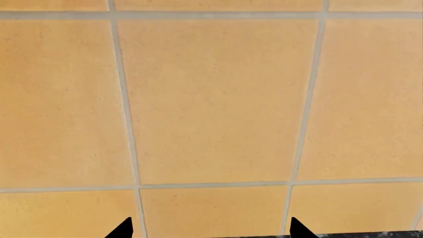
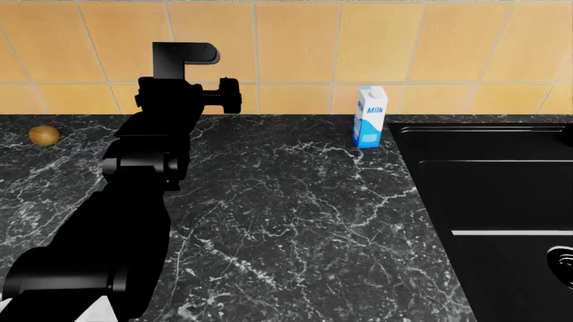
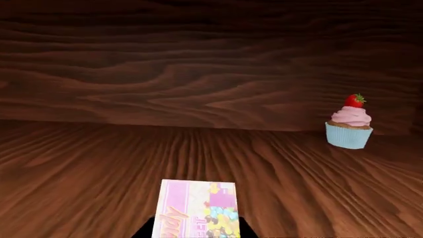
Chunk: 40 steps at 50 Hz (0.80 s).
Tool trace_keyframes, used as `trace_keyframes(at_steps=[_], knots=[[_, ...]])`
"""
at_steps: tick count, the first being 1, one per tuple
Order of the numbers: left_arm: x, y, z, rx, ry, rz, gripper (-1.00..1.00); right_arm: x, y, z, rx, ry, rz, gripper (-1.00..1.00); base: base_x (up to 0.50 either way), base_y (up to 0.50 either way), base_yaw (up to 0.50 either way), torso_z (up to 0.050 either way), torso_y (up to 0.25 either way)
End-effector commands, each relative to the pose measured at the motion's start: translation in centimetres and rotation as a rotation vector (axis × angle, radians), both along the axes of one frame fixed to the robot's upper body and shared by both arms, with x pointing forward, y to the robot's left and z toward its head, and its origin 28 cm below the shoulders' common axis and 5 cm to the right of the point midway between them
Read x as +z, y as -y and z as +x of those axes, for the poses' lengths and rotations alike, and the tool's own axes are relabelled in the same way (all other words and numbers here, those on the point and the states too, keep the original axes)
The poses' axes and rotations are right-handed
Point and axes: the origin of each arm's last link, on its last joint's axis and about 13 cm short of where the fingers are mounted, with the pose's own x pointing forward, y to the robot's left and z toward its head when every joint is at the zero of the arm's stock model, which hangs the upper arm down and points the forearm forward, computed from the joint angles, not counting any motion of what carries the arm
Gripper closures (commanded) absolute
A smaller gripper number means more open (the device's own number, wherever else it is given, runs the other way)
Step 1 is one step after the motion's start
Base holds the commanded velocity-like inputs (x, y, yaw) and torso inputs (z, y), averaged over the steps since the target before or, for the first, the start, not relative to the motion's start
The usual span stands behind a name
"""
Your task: Pick the jello cup and bar from the counter and place them in the cabinets closest to them.
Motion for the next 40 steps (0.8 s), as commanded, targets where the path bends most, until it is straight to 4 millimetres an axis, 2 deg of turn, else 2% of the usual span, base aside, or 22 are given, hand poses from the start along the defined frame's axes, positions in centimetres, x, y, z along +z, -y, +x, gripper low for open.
trace_keyframes(at_steps=[1,15,27,40], knots=[[-0.1,0.0,0.0,-0.001,0.002,0.008,-1.0,-2.8,0.2,4.2,-0.086,-0.224,-0.057,-1.0,0.0,0.0,0.0,0.0,0.0],[0.0,0.1,0.0,-0.007,0.007,0.015,-1.0,-1.7,-0.3,2.3,-0.069,-0.098,-0.098,-1.0,0.01,0.0,0.0,0.0,0.0],[0.0,0.0,0.0,-0.01,0.015,0.01,-1.0,0.2,-0.6,-1.3,0.048,0.242,-0.018,-1.0,0.0,0.0,0.0,0.0,0.0],[0.1,0.0,0.0,-0.005,0.019,0.008,-1.0,1.0,-0.6,-4.0,0.006,0.381,-0.063,-1.0,0.0,0.0,0.0,0.0,0.0]])
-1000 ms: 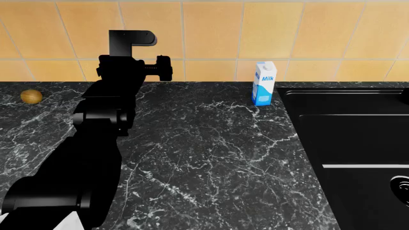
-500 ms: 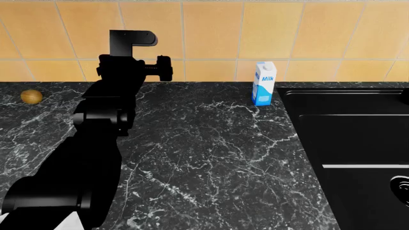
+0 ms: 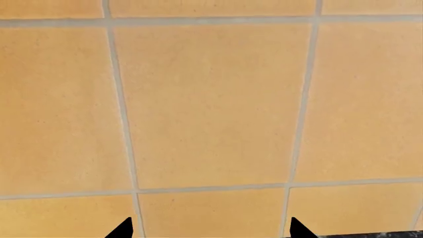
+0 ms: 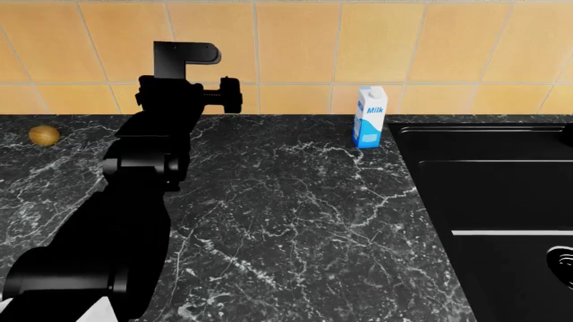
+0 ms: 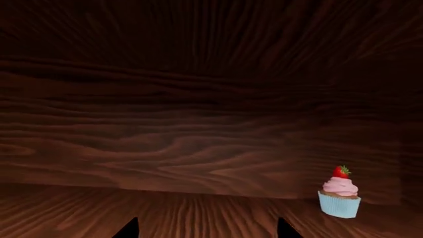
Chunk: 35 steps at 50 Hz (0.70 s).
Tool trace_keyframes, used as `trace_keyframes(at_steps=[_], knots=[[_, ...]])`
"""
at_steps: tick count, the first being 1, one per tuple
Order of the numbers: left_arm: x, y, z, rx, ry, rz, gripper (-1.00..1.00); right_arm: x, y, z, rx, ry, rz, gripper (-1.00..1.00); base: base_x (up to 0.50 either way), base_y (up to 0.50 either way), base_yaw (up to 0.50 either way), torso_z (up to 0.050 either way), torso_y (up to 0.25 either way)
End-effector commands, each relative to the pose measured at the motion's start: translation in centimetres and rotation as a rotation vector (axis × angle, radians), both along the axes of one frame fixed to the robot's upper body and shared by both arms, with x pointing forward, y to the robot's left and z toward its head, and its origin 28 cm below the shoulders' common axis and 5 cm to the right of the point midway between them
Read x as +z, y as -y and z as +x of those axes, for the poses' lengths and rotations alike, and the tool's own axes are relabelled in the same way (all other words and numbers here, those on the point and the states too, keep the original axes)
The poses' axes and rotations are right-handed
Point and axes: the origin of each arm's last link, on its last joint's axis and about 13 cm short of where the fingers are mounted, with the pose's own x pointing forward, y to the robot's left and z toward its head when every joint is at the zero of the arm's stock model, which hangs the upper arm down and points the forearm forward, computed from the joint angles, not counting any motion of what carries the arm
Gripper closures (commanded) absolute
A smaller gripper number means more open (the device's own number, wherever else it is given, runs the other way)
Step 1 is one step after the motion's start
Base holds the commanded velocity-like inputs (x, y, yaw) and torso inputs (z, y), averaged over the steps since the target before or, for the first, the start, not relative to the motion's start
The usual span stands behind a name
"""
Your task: Pick the jello cup and bar from the counter and place them in the cabinets closest to them.
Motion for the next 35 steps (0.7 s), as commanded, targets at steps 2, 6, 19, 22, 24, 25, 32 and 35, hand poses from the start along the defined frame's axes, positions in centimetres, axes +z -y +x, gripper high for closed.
trace_keyframes(at_steps=[2,6,19,22,24,25,32,35], knots=[[0.3,0.0,0.1,0.012,0.021,-0.018,-1.0,0.4,0.0,-2.2,-0.017,0.121,-0.031,-1.0,0.0,0.0,0.0,0.0,0.0],[1.3,0.1,0.3,-0.006,0.072,-0.06,-1.0,0.2,0.0,-2.9,-0.007,0.128,-0.033,-1.0,0.0,0.0,0.0,0.0,0.0],[6.4,0.9,0.7,-0.119,0.268,-0.067,-1.0,-1.2,0.5,-6.5,0.065,0.161,-0.032,-1.0,0.0,0.0,0.0,0.0,0.0],[5.9,1.2,-0.3,-0.126,0.229,-0.032,-1.0,-1.9,0.7,-6.9,0.077,0.161,-0.034,-1.0,0.0,0.0,0.0,0.0,0.0],[7.7,1.3,-2.0,-0.128,0.294,-0.016,-1.0,-2.5,0.9,-7.1,0.084,0.157,-0.041,-1.0,0.0,0.0,0.0,0.0,0.0],[8.7,1.3,-2.9,-0.118,0.345,0.002,-1.0,-2.7,1.0,-7.2,0.088,0.156,-0.044,-1.0,0.0,0.0,0.0,0.0,0.0],[9.0,1.0,-6.5,-0.099,0.39,0.011,-1.0,-4.7,1.7,-8.1,0.109,0.149,-0.039,-1.0,0.0,0.0,0.0,0.0,0.0],[8.9,1.0,-8.2,-0.111,0.406,0.015,-1.0,-5.6,1.9,-8.5,0.127,0.139,-0.035,-1.0,0.0,0.0,0.0,0.0,0.0]])
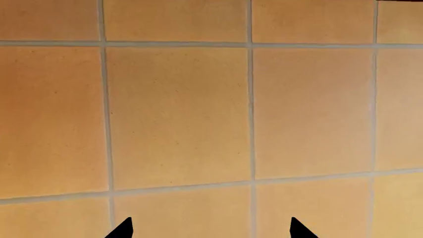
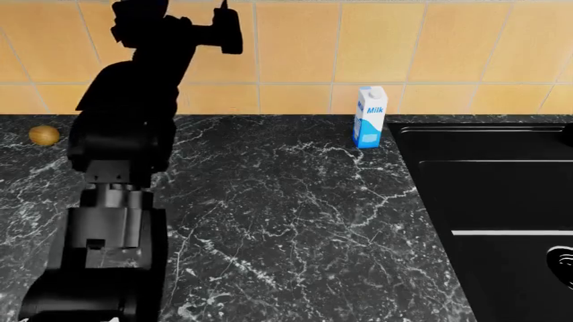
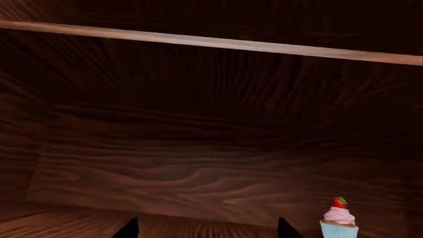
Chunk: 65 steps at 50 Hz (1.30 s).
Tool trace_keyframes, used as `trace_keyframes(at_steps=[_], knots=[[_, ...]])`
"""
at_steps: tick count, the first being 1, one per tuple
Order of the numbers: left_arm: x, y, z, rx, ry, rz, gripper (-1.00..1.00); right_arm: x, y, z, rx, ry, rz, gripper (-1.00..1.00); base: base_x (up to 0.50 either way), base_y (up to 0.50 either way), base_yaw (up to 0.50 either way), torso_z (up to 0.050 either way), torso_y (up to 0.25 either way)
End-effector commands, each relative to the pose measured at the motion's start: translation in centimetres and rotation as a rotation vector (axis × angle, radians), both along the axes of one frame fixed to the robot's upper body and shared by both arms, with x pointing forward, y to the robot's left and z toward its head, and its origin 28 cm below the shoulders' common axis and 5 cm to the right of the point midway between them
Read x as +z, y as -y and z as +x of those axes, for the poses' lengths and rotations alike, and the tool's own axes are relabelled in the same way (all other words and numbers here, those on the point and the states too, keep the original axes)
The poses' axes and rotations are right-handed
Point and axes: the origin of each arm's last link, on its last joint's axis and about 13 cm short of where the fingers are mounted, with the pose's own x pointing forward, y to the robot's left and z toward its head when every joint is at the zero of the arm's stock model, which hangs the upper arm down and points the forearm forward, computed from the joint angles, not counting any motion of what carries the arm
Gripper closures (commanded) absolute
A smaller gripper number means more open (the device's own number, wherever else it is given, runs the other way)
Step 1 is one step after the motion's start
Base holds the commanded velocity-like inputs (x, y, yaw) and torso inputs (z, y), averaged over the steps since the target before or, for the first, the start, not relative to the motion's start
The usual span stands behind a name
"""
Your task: Pick the jello cup and bar from the counter and place them in the cabinets closest to them.
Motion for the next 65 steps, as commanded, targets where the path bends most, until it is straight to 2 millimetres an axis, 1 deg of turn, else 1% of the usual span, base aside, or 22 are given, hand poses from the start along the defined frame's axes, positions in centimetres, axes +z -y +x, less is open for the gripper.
trace_keyframes(at_steps=[1,5,10,15,20,27,35,47,59,65], knots=[[0.9,0.4,-6.1,-0.027,0.097,0.026,-1.0,-3.0,0.9,-1.7,0.048,-0.033,-0.006,-1.0,0.0,0.0,0.0,0.0,0.0],[0.5,0.3,-8.1,-0.041,0.12,0.03,-1.0,-4.2,1.2,-2.4,0.069,-0.033,-0.007,-1.0,0.0,0.0,0.0,0.0,0.0],[0.9,0.1,-9.9,-0.057,0.148,0.01,-1.0,-5.5,1.6,-3.2,0.091,-0.026,-0.006,-1.0,0.0,0.0,0.0,0.0,0.0],[1.2,-0.1,-11.4,-0.062,0.173,-0.008,-1.0,-6.6,2.0,-3.8,0.104,-0.021,-0.018,-1.0,0.0,0.0,0.0,0.0,0.0],[0.9,-0.4,-12.6,-0.065,0.187,-0.024,-1.0,-7.7,2.4,-4.5,0.114,-0.009,-0.02,-1.0,0.0,0.0,0.0,0.0,0.0],[0.6,-0.3,-14.0,-0.074,0.202,-0.031,-1.0,-8.7,3.2,-5.5,0.113,0.026,-0.015,-1.0,0.0,0.0,0.0,0.0,0.0],[0.1,-0.3,-14.9,-0.072,0.228,-0.035,-1.0,-10.0,3.7,-6.3,0.118,0.036,-0.018,-1.0,0.0,0.0,0.0,0.0,0.0],[0.1,-0.6,-17.7,-0.059,0.289,-0.056,-1.0,-11.9,4.0,-7.4,0.135,0.036,0.031,-1.0,0.0,0.0,0.0,0.0,0.0],[0.2,-0.9,-20.1,-0.045,0.342,-0.068,-1.0,-13.7,4.6,-9.2,0.168,0.091,0.068,-1.0,0.0,0.0,0.0,0.0,0.0],[0.1,-1.0,-20.8,-0.04,0.361,-0.069,-1.0,-13.5,4.5,-9.1,0.184,0.104,0.073,-1.0,0.0,0.0,0.0,0.0,0.0]])
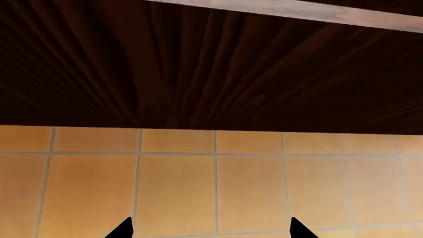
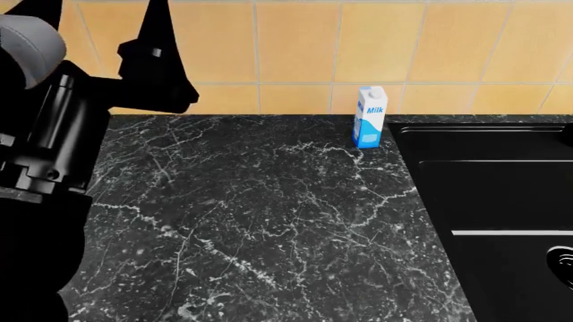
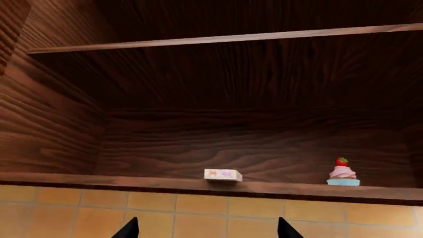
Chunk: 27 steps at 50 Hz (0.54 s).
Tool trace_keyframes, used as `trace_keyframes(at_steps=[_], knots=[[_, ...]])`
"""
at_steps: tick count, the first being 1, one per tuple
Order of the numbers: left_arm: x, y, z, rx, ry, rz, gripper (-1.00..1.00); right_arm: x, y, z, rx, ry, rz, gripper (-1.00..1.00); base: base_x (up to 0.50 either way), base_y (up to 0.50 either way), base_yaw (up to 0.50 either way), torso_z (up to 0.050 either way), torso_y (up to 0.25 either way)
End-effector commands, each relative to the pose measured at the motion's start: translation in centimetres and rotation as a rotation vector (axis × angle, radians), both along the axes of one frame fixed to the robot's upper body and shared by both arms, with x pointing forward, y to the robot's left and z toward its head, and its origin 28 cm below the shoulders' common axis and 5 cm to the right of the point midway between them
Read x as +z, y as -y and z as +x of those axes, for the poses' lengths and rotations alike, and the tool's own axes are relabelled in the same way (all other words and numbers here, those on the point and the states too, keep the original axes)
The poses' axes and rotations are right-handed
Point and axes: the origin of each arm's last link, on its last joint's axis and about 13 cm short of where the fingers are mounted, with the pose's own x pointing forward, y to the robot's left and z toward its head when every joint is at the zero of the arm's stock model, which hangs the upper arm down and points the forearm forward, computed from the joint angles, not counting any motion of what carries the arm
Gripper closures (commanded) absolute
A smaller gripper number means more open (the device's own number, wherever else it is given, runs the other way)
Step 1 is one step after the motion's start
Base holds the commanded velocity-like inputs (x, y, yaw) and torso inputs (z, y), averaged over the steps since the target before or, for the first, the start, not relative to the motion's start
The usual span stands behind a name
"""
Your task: Pick the jello cup and bar from the counter and place them in the cabinets closest to them.
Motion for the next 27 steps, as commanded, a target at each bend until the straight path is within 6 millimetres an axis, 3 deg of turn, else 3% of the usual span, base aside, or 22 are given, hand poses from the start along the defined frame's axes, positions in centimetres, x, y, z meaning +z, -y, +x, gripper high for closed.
trace_keyframes(at_steps=[1,27], knots=[[-0.2,-0.2,-1.8,0.015,0.043,-0.006,-1.0,-0.7,0.0,-0.6,0.023,0.028,0.021,-1.0,0.0,0.0,0.0,0.0,0.0],[-0.2,-0.2,-4.4,0.037,0.134,-0.022,-1.0,0.1,-0.5,-0.6,0.087,0.136,0.036,-1.0,0.0,0.0,0.0,0.0,0.0]])
